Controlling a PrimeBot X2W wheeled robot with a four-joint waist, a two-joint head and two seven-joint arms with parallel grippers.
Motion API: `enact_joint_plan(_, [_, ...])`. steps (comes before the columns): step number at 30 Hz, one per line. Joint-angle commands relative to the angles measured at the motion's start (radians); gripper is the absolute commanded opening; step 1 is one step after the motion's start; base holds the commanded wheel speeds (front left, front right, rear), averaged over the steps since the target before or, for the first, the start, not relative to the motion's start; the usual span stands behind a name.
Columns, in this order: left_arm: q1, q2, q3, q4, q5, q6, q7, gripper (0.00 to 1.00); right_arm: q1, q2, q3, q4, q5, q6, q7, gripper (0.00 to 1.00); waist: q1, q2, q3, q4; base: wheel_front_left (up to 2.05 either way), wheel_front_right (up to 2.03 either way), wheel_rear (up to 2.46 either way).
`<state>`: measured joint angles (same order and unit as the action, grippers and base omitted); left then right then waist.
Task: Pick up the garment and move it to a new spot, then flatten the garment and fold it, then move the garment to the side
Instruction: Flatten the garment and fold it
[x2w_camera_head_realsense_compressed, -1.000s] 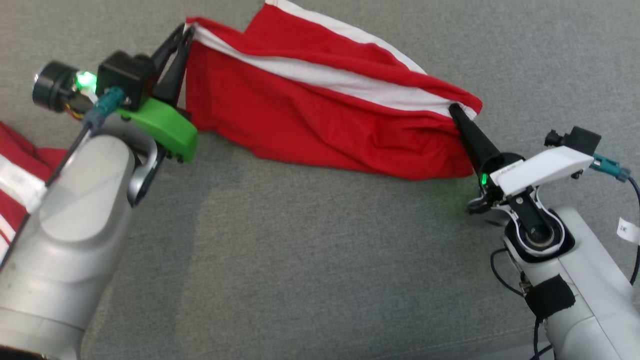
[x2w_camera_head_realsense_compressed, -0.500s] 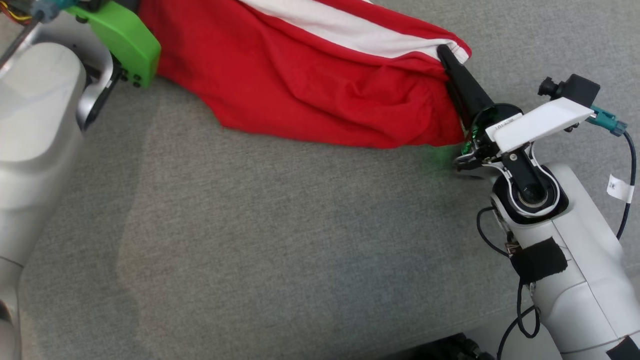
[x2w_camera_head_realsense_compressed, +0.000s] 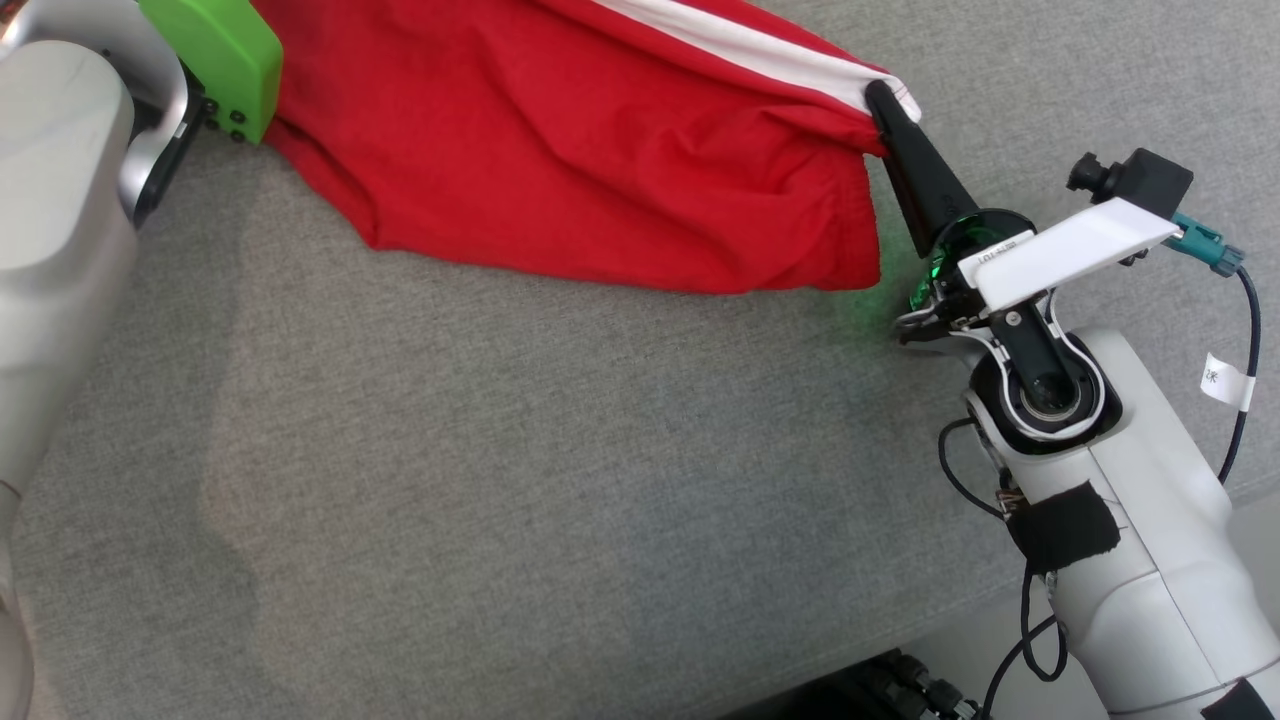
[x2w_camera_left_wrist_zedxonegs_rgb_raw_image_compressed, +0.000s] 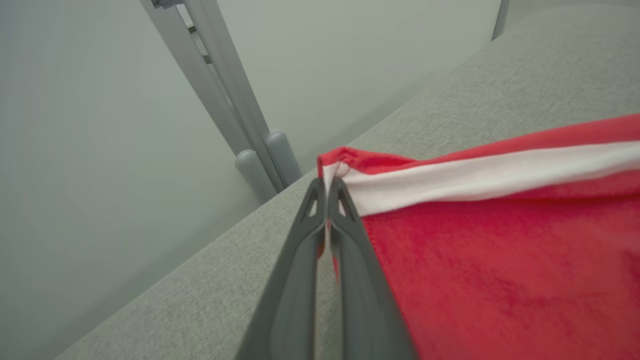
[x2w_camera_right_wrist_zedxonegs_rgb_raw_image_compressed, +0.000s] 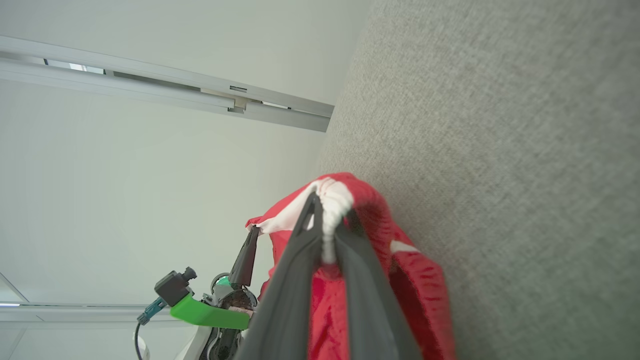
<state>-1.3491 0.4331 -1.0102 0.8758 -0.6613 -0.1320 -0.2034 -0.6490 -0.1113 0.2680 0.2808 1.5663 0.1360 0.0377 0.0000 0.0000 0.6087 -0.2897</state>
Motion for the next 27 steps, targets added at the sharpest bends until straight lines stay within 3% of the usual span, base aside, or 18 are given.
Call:
enact_joint_plan(1, [-0.001, 0.001, -0.002, 0.019, -0.010, 0.003, -0.001, 0.37, 0.049, -0.009, 0.007, 0.035, -0.008, -0.010, 0.002, 0.20, 0.0000, 0.0000, -0.003, -0.003, 0.00, 0.00, 0.00])
enact_joint_plan(2, [0.005, -0.002, -0.004, 0.031, -0.011, 0.003, -0.006, 1.00, 0.049, -0.009, 0.009, 0.037, -0.014, -0.010, -0.001, 0.48, 0.0000, 0.0000, -0.006, -0.003, 0.00, 0.00, 0.00])
enact_joint_plan(3, [0.015, -0.009, -0.003, 0.047, -0.016, 0.003, -0.013, 1.00, 0.050, -0.013, 0.011, 0.039, -0.024, -0.010, -0.011, 1.00, 0.0000, 0.0000, -0.012, -0.002, 0.00, 0.00, 0.00])
enact_joint_plan(11, [0.135, -0.058, 0.048, 0.112, -0.066, 0.019, -0.059, 1.00, 0.075, -0.053, 0.029, 0.067, -0.106, -0.007, -0.094, 1.00, 0.0000, 0.0000, -0.082, 0.026, 0.00, 0.00, 0.00])
enact_joint_plan(15, [0.217, -0.079, 0.129, 0.080, -0.106, 0.021, -0.063, 1.00, 0.100, -0.071, 0.040, 0.090, -0.117, -0.007, -0.119, 1.00, 0.0000, 0.0000, -0.118, 0.044, 0.00, 0.00, 0.00])
enact_joint_plan(27, [0.396, -0.128, 0.312, 0.027, -0.058, 0.019, -0.062, 1.00, 0.136, -0.111, 0.066, 0.140, -0.126, -0.006, -0.154, 1.00, 0.0000, 0.0000, -0.162, 0.059, 0.00, 0.00, 0.00])
